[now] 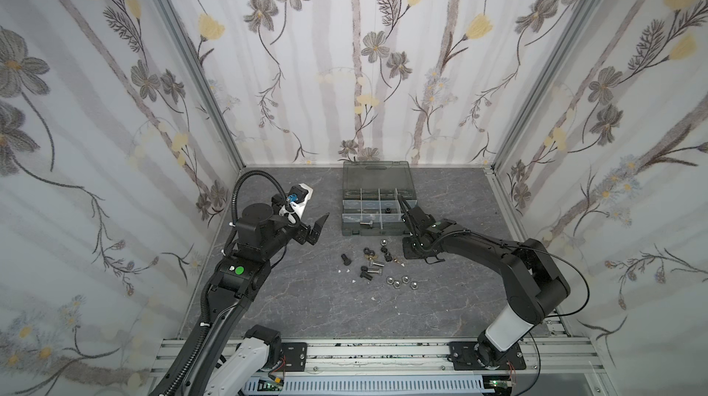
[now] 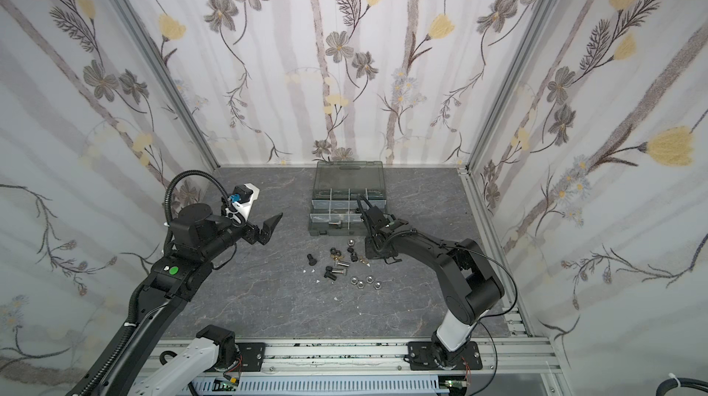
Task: Sort the screws and nuts into containers
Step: Pick up the nut from the center of the table, then place the nut into the container.
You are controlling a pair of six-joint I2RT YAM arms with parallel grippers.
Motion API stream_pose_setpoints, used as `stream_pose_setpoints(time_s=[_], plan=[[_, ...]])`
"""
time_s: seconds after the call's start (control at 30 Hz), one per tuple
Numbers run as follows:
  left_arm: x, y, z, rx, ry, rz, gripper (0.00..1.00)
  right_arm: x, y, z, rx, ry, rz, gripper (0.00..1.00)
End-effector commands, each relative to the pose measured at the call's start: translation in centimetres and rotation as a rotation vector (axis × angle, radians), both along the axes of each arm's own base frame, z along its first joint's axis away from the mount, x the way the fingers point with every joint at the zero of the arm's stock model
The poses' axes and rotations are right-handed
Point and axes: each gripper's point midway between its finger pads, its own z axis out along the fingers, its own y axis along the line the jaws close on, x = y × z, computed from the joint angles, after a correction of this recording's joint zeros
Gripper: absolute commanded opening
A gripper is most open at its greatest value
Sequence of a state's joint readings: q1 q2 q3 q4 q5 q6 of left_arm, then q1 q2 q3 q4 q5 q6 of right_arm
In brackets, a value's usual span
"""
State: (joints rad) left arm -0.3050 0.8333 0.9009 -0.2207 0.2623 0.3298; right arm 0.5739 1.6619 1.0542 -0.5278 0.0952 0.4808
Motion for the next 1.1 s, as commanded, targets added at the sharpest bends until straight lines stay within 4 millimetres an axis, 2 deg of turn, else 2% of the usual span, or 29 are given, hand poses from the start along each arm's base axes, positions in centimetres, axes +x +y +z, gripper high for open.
stream_pose_setpoints(time_s=[0.0, 0.13, 0.3, 0.43, 0.57, 0.73, 0.9, 1.07], plan=[[0.2, 0.1, 0.7, -0.002, -0.033, 0.005, 1.00, 1.1, -1.6, 1.6, -0.053, -0.029, 0.017, 0.09], [0.2, 0.1, 0.7, 0.000, -0.037, 0.007, 1.00, 4.1, -2.6, 3.6, -0.078, -0.087, 0.024, 0.09], [0.3, 0.1, 0.7, 0.002, -0.034, 0.006, 1.00, 9.8, -2.8, 6.3, -0.081, -0.179, 0.030, 0.09], [0.3, 0.2, 0.7, 0.006, -0.036, 0.012, 1.00, 13.9, -2.3, 6.6, -0.080, -0.213, 0.036, 0.09], [0.4, 0.3, 0.6, 0.012, -0.035, 0.019, 1.00, 16.4, -1.3, 5.8, -0.070, -0.216, 0.055, 0.09], [0.5, 0.3, 0.4, 0.015, -0.032, 0.021, 1.00, 18.2, -0.7, 3.6, -0.069, -0.196, 0.071, 0.08], [0.5, 0.5, 0.6, 0.020, -0.037, 0.030, 1.00, 17.9, -1.1, 2.0, -0.090, -0.164, 0.082, 0.08], [0.6, 0.4, 0.4, 0.020, -0.028, 0.026, 1.00, 18.0, -1.4, 1.6, -0.106, -0.160, 0.083, 0.11]])
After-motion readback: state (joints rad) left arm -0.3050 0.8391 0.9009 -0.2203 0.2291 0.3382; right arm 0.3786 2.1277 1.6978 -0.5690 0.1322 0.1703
